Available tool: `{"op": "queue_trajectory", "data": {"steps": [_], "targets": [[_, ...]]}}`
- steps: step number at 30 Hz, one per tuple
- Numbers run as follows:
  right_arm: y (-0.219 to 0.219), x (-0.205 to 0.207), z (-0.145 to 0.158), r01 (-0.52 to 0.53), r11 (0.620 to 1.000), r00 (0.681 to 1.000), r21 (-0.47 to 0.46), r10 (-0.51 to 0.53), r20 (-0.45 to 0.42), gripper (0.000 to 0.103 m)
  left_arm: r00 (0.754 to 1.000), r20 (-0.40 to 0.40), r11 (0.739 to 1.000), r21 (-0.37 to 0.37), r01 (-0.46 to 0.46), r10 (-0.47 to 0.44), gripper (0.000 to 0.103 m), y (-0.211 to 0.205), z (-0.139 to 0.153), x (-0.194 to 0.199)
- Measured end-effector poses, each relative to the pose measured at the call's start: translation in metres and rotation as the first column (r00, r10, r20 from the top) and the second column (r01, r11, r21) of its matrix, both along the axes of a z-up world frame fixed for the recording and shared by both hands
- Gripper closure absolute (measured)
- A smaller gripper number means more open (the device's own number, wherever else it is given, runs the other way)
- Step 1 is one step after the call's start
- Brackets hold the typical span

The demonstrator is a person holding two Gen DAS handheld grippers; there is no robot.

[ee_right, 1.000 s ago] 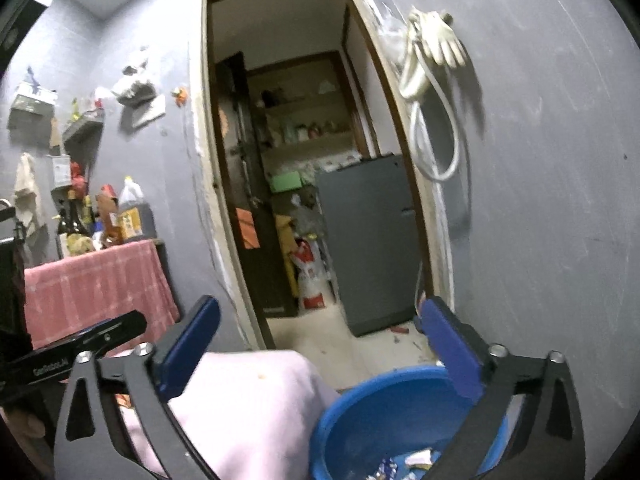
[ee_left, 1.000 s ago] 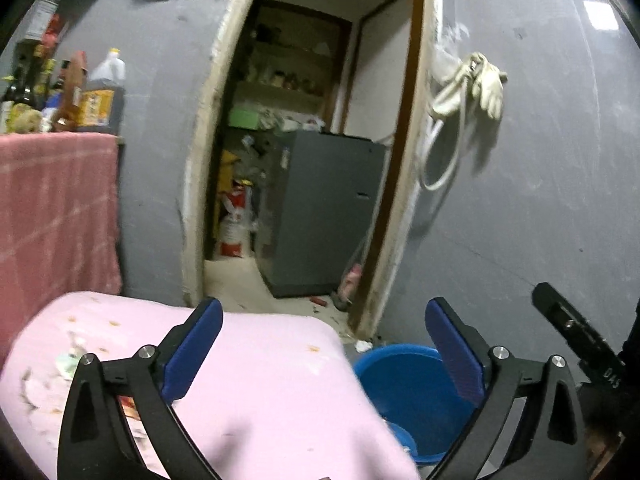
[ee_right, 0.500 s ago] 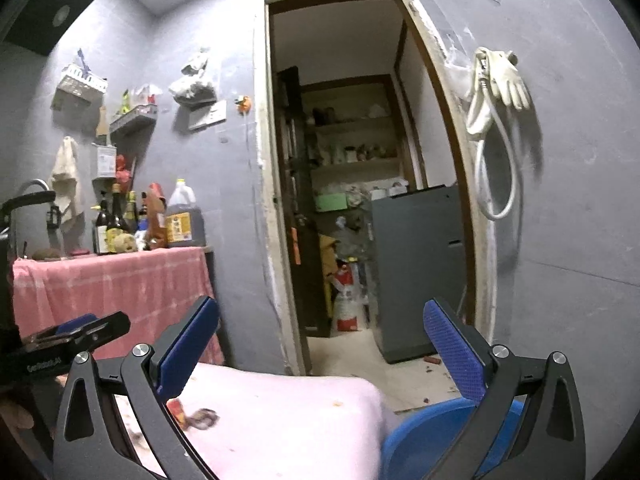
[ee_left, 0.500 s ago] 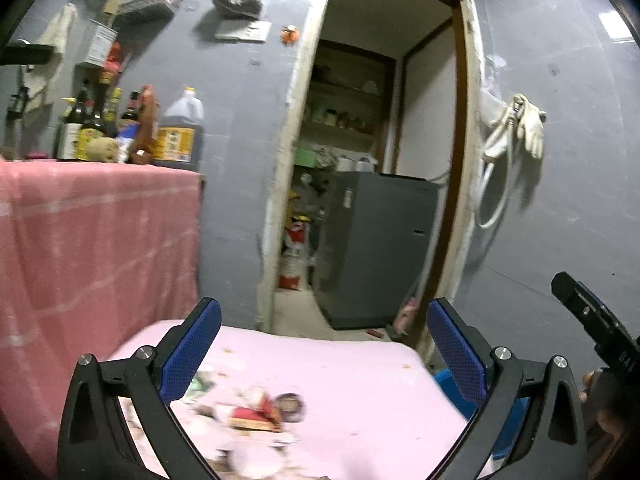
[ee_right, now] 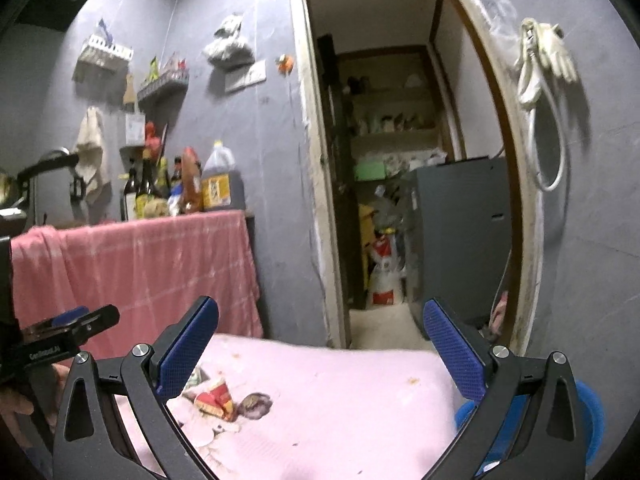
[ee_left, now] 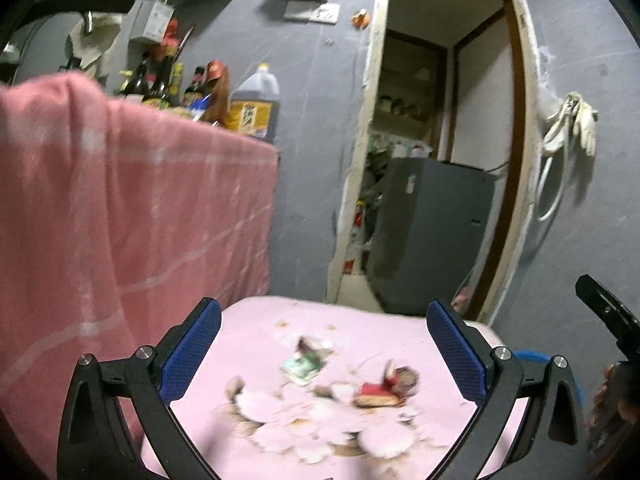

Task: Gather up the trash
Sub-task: 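Move both tools back over the table toward the foil and onion skin, then close the left tool on the silver foil while the right tool grasps the purple onion skin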

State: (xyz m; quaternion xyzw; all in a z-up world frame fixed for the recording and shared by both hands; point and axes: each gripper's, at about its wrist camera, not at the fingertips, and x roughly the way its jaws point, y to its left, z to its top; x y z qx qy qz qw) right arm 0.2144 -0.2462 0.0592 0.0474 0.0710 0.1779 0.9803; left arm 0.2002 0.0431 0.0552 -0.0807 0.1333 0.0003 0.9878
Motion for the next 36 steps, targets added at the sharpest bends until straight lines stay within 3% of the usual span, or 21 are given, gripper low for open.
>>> {"op": "queue_trajectory", "data": {"steps": [13, 16, 19, 23, 29, 31, 36], "targets": [[0.03, 0.029, -0.035, -0.059, 0.995, 0.986, -0.084, 0.045, -0.159, 0.0, 0.988, -0.154, 0.999, 0.035, 0.024, -0.019, 0.002, 0.016, -0.042, 0.024], [0.035, 0.04, -0.043, -0.072, 0.993, 0.974, -0.095, 0.05, -0.221, 0.0, 0.974, -0.224, 0.997, 0.066, 0.047, -0.031, 0.002, 0.013, -0.05, 0.04], [0.039, 0.055, -0.053, -0.105, 0.99, 0.949, -0.089, 0.073, -0.306, 0.001, 0.954, -0.293, 0.996, 0.036, 0.076, -0.063, 0.003, 0.014, -0.058, 0.056], [0.05, 0.072, -0.062, -0.152, 0.984, 0.915, -0.096, 0.104, -0.389, 0.019, 0.938, -0.334, 0.995, -0.003, 0.097, -0.092, 0.003, 0.017, -0.063, 0.072], [0.083, 0.091, -0.08, -0.248, 0.948, 0.861, -0.198, 0.121, -0.495, 0.035, 0.901, -0.416, 0.992, -0.036, 0.12, -0.124, 0.02, 0.022, -0.069, 0.102], [0.091, 0.096, -0.087, -0.279, 0.936, 0.842, -0.216, 0.13, -0.524, 0.039, 0.884, -0.447, 0.99, -0.053, 0.13, -0.14, 0.028, 0.024, -0.072, 0.113], [0.101, 0.106, -0.096, -0.345, 0.918, 0.791, -0.194, 0.174, -0.587, 0.044, 0.853, -0.494, 0.985, -0.064, 0.16, -0.17, 0.029, 0.023, -0.077, 0.131]]}}
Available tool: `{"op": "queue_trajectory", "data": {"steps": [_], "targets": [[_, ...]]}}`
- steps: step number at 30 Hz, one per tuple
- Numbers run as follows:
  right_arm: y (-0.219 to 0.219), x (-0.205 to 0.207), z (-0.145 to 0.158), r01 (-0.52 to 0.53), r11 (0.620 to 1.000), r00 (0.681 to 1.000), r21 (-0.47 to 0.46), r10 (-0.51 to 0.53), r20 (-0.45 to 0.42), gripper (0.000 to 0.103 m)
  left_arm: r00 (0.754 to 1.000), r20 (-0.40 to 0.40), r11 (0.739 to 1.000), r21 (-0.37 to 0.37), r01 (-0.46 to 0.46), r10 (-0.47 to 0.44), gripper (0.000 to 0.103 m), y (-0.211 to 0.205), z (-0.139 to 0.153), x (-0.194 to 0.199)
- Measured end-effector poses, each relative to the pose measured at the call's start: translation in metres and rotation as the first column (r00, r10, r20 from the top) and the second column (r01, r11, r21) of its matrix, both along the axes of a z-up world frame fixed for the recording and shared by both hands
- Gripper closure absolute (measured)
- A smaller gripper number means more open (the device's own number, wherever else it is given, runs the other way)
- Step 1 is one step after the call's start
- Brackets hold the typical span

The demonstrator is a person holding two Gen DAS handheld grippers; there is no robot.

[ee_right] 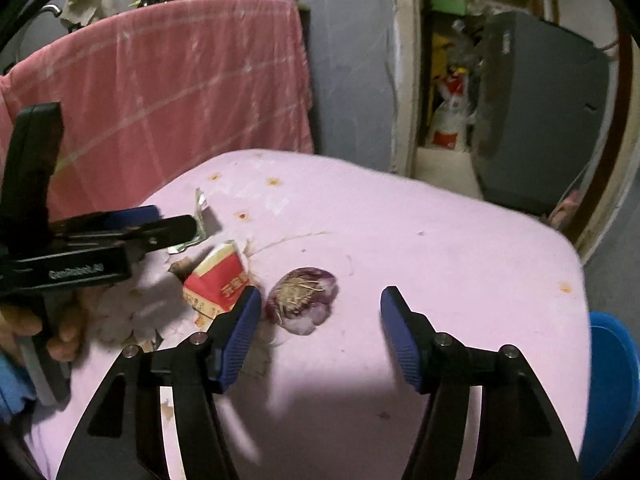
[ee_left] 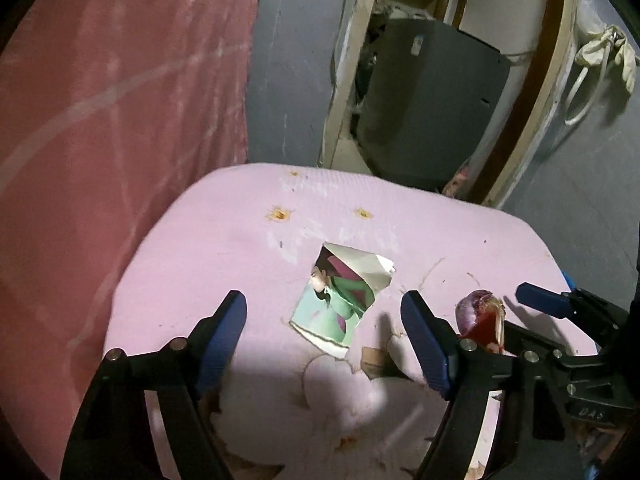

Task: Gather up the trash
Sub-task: 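Close the left tool on the silver foil while the right tool grasps the purple onion skin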

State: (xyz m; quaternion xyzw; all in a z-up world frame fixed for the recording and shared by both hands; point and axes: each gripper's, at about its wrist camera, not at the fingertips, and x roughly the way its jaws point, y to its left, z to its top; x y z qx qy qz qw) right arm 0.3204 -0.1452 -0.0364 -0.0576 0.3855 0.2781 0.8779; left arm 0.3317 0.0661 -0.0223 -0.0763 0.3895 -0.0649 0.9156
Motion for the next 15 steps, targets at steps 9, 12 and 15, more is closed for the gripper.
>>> {"op": "queue_trajectory", "data": {"steps": [9, 12, 15], "targets": [[0.011, 0.009, -0.007, -0.038, 0.999, 0.996, -0.008, 0.038, -0.084, 0.06, 0.999, -0.046, 1.0, -0.003, 0.019, -0.019, 0.033, -0.003, -0.003, 0.017], [0.015, 0.007, -0.009, -0.047, 0.999, 0.995, -0.02, 0.045, -0.084, 0.067, 0.999, -0.049, 1.0, -0.003, 0.022, -0.023, 0.043, -0.003, -0.004, 0.018], [0.016, 0.004, -0.01, -0.052, 0.998, 0.996, -0.023, 0.05, -0.076, 0.069, 0.999, -0.05, 1.0, -0.011, 0.021, -0.021, 0.05, -0.002, -0.005, 0.019]]}}
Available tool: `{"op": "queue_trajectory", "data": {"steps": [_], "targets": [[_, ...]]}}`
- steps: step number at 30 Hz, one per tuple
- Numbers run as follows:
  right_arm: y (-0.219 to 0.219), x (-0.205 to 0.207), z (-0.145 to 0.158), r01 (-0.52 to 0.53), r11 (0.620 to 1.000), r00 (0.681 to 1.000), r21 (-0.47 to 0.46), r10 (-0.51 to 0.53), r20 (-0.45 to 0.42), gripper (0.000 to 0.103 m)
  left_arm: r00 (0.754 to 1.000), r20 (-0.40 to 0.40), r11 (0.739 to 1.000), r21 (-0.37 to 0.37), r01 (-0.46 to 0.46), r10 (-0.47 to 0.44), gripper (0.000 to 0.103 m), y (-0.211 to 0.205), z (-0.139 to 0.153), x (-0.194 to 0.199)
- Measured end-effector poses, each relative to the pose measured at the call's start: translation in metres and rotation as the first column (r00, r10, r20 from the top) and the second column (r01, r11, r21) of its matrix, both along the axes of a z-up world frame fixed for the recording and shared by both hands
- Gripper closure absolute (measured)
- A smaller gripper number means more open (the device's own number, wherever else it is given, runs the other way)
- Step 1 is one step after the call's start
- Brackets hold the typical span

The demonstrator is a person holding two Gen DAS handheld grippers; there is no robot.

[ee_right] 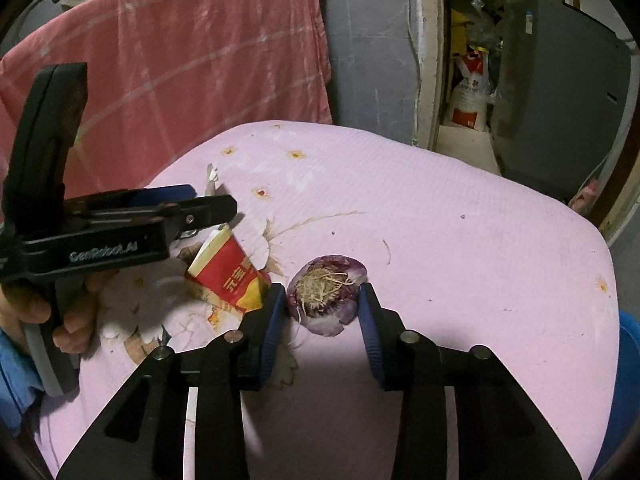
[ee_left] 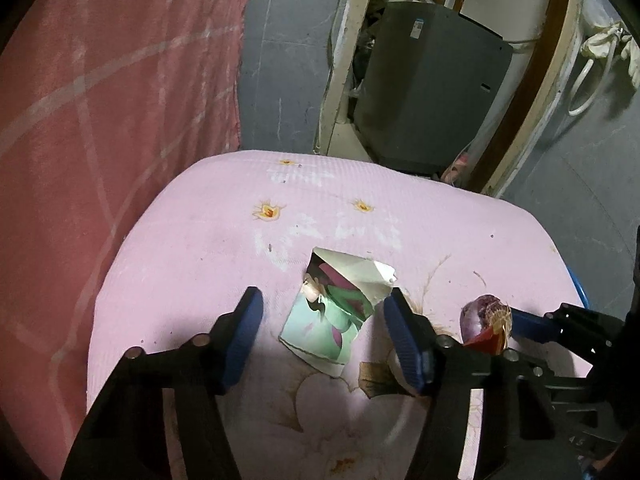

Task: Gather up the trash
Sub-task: 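Close the left tool on the silver foil while the right tool grasps the purple onion skin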

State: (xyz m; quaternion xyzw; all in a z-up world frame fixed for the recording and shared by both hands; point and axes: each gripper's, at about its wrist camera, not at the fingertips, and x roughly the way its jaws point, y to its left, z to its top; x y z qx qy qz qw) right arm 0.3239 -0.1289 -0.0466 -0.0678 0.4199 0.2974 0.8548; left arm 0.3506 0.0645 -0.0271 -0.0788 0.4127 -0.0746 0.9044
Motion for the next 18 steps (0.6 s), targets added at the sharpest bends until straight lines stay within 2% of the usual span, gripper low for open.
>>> {"op": "queue_trajectory", "data": {"steps": [5, 13, 18], "targets": [[-0.005, 0.001, -0.001, 0.007, 0.999, 1.0, 0.032, -0.007, -0.012, 0.071, 1.0, 0.001, 1.0, -0.002, -0.002, 0.002, 0.067, 0.0, -0.001, -0.001], [-0.012, 0.002, 0.0, 0.024, 0.996, 0.999, 0.088, -0.022, -0.024, 0.072, 1.0, 0.012, 1.0, -0.023, 0.008, -0.008, 0.071, 0.0, -0.001, -0.005], [-0.023, -0.002, 0.006, 0.06, 0.985, 0.998, 0.159, -0.062, 0.009, 0.072, 0.997, 0.078, 0.999, -0.048, 0.013, -0.01, 0.071, 0.0, 0.006, -0.021]]}}
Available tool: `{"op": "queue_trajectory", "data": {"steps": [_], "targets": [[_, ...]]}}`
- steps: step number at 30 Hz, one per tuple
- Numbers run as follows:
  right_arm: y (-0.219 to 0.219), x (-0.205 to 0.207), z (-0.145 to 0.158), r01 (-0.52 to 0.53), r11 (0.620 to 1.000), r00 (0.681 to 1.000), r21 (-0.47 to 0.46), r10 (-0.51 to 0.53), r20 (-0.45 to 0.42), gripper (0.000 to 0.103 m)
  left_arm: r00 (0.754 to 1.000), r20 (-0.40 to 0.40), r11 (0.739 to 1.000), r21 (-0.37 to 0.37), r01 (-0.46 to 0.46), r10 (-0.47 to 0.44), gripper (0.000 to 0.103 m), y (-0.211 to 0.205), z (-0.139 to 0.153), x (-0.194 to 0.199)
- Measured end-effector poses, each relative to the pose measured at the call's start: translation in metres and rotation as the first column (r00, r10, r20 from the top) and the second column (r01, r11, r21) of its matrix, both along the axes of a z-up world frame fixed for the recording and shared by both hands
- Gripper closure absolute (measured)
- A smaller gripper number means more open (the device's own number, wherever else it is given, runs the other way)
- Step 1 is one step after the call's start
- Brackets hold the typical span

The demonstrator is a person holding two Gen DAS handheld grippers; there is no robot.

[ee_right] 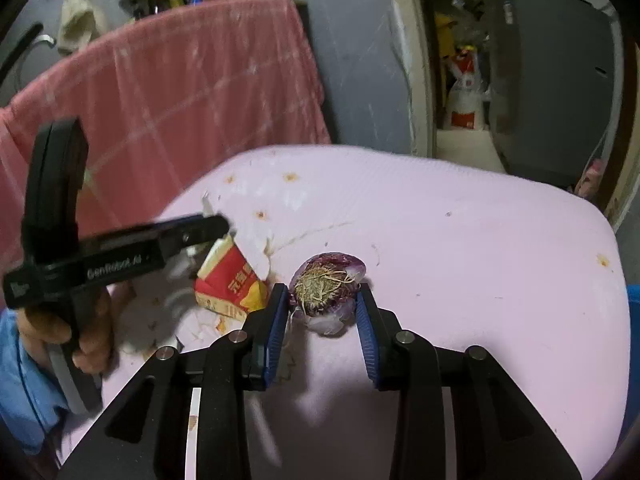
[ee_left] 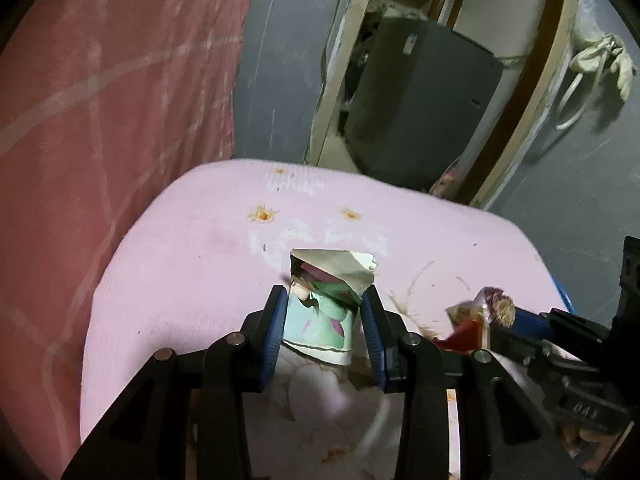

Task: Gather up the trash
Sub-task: 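Close the left tool on the silver foil while the right tool grasps the purple onion skin, then lift the silver foil with the left tool while the right tool regrasps the onion skin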

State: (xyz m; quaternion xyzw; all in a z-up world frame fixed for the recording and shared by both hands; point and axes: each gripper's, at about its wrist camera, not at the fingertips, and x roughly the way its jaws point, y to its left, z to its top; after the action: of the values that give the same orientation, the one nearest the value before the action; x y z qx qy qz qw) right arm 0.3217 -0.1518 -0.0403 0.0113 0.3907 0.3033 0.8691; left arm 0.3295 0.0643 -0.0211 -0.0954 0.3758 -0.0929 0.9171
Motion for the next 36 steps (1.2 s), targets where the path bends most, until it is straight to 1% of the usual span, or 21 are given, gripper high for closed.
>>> {"op": "queue_trajectory", "data": {"steps": [1, 5, 7, 11, 12, 15, 19, 23, 28, 30, 32, 33, 35, 36], "targets": [[-0.003, -0.002, 0.002, 0.009, 1.0, 1.0, 0.013, -0.009, 0.015, 0.072, 1.0, 0.017, 1.0, 0.004, 0.003, -0.003, 0.071, -0.002, 0.003, -0.004], [-0.017, -0.02, 0.016, 0.056, 0.996, 0.99, 0.065, -0.064, 0.127, 0.072, 0.993, 0.117, 0.999, 0.036, 0.0, -0.005, 0.071, -0.013, 0.014, -0.025], [-0.025, -0.029, 0.023, 0.075, 0.993, 0.979, 0.094, -0.091, 0.182, 0.072, 0.986, 0.165, 1.0, 0.028, 0.0, -0.004, 0.071, -0.018, 0.02, -0.037], [-0.042, -0.049, 0.038, 0.117, 0.986, 0.943, 0.116, -0.147, 0.3, 0.072, 0.972, 0.234, 1.0, -0.01, 0.006, -0.004, 0.071, -0.029, 0.033, -0.054], [-0.046, -0.055, 0.044, 0.132, 0.985, 0.928, 0.114, -0.163, 0.336, 0.072, 0.969, 0.246, 1.0, -0.014, 0.009, -0.005, 0.071, -0.032, 0.036, -0.056], [-0.064, -0.065, 0.06, 0.158, 0.977, 0.898, 0.144, -0.203, 0.389, 0.072, 0.952, 0.307, 0.999, -0.021, 0.027, -0.019, 0.071, -0.05, 0.05, -0.067], [-0.088, -0.076, 0.08, 0.202, 0.96, 0.857, 0.192, -0.268, 0.44, 0.072, 0.924, 0.379, 0.998, -0.019, 0.053, -0.041, 0.071, -0.075, 0.07, -0.075], [-0.113, -0.089, 0.094, 0.248, 0.945, 0.81, 0.213, -0.323, 0.49, 0.072, 0.896, 0.44, 0.998, -0.017, 0.066, -0.052, 0.071, -0.11, 0.084, -0.079], [-0.148, -0.102, 0.104, 0.299, 0.923, 0.751, 0.243, -0.385, 0.536, 0.072, 0.872, 0.483, 0.994, -0.019, 0.106, -0.083, 0.071, -0.151, 0.092, -0.082], [-0.159, -0.106, 0.106, 0.321, 0.915, 0.728, 0.244, -0.403, 0.555, 0.072, 0.86, 0.499, 0.99, -0.021, 0.136, -0.107, 0.071, -0.171, 0.095, -0.083], [-0.173, -0.108, 0.107, 0.351, 0.904, 0.705, 0.246, -0.428, 0.565, 0.072, 0.86, 0.495, 0.988, -0.018, 0.153, -0.124, 0.071, -0.187, 0.097, -0.081], [-0.181, -0.107, 0.107, 0.364, 0.896, 0.702, 0.252, -0.443, 0.558, 0.072, 0.862, 0.488, 0.986, -0.021, 0.166, -0.135, 0.071, -0.196, 0.097, -0.078], [-0.198, -0.106, 0.103, 0.381, 0.883, 0.704, 0.273, -0.468, 0.533, 0.072, 0.872, 0.468, 0.983, -0.032, 0.179, -0.143, 0.071, -0.208, 0.096, -0.073], [-0.207, -0.103, 0.101, 0.389, 0.876, 0.711, 0.284, -0.481, 0.512, 0.072, 0.877, 0.456, 0.981, -0.041, 0.188, -0.149, 0.071, -0.213, 0.093, -0.07]]}}
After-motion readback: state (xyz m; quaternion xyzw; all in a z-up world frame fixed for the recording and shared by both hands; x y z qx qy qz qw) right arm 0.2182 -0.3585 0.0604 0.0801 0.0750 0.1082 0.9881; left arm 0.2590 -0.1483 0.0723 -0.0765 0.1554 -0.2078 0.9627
